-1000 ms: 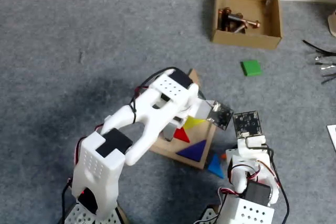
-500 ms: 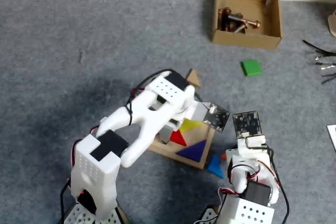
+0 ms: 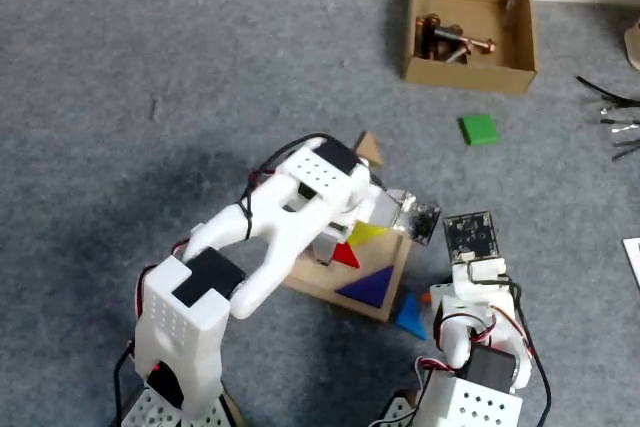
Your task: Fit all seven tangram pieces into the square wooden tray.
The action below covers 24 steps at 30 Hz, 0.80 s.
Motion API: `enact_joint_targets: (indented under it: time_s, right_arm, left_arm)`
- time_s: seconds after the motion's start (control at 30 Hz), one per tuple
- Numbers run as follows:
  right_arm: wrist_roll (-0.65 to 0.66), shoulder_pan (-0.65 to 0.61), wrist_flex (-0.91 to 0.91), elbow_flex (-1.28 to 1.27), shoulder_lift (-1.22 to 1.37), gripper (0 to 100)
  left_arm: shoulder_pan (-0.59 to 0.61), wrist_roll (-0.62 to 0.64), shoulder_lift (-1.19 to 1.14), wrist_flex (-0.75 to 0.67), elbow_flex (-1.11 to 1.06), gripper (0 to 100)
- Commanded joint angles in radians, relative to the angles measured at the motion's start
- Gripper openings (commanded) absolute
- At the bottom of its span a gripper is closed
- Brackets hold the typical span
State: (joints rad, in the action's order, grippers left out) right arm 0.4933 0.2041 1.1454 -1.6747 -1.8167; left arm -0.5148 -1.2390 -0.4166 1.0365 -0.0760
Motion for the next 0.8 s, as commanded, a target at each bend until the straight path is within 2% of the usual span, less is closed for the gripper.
enact_joint_targets:
  time_s: [0.0, 0.1, 0.27, 0.43, 0.6, 0.77]
  right_arm:
    - [0.014, -0.018, -0.024, -0.104, -0.013, 20.3]
    - [0.014, -0.018, -0.024, -0.104, -0.013, 20.3]
    - [0.014, -0.018, -0.024, -0.104, -0.012, 20.3]
    - [0.014, -0.018, -0.024, -0.104, -0.012, 20.3]
    - [0.014, -0.018, -0.024, -0.104, -0.012, 20.3]
    - [0.014, -0.018, -0.024, -0.104, -0.012, 20.3]
  left_arm:
    - [0.015, 0.040, 0.013, -0.038, -0.001, 33]
    - [0.015, 0.041, 0.016, -0.028, -0.007, 33]
    - [0.016, 0.041, 0.039, 0.081, 0.015, 33]
    - [0.018, 0.048, 0.180, 0.135, 0.015, 33]
    - [0.019, 0.118, 0.294, 0.193, 0.010, 33]
    - [0.022, 0.118, 0.255, 0.175, -0.101, 33]
